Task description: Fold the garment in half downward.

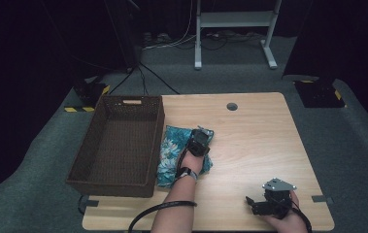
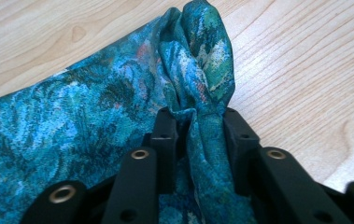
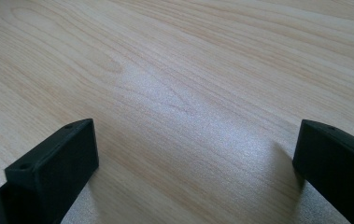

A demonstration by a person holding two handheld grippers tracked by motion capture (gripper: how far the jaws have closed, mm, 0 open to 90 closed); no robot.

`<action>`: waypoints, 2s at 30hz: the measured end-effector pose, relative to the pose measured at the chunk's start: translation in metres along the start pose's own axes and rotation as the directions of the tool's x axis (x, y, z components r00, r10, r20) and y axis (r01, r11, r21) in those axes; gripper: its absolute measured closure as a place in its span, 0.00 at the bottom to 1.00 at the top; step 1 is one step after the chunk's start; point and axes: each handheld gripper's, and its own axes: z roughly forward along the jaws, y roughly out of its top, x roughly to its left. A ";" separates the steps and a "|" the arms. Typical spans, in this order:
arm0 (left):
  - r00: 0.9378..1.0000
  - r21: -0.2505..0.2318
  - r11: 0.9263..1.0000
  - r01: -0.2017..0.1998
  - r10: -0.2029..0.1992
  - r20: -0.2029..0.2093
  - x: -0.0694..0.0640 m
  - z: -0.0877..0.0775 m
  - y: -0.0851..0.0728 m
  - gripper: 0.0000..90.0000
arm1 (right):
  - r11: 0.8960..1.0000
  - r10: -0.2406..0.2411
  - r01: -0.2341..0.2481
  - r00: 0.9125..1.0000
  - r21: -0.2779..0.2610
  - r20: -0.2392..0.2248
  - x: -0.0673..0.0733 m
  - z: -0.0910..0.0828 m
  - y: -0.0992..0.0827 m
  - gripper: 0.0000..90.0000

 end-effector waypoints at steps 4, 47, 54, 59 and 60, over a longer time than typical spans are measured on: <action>0.999 0.004 0.999 -0.036 0.036 -0.035 -0.003 -0.001 -0.001 0.86 | 1.000 -0.002 0.002 1.000 0.000 -0.001 0.000 0.000 0.000 0.00; 0.991 -0.493 0.861 0.121 -0.080 0.105 0.027 -0.150 0.004 0.91 | 1.000 -0.011 0.011 1.000 0.001 -0.006 0.000 0.001 0.001 0.00; 0.990 -0.559 0.819 0.129 -0.078 0.115 0.029 -0.167 0.006 0.90 | 1.000 -0.010 0.010 1.000 0.001 -0.007 0.000 0.001 0.001 0.00; 0.987 -0.595 0.790 0.149 -0.088 0.131 0.033 -0.178 0.007 0.90 | 1.000 -0.011 0.011 1.000 0.001 -0.007 0.000 0.001 0.001 0.00; 0.988 -0.602 0.785 0.147 -0.086 0.128 0.034 -0.181 0.007 0.91 | 1.000 -0.010 0.010 1.000 0.001 -0.007 0.000 0.001 0.001 0.00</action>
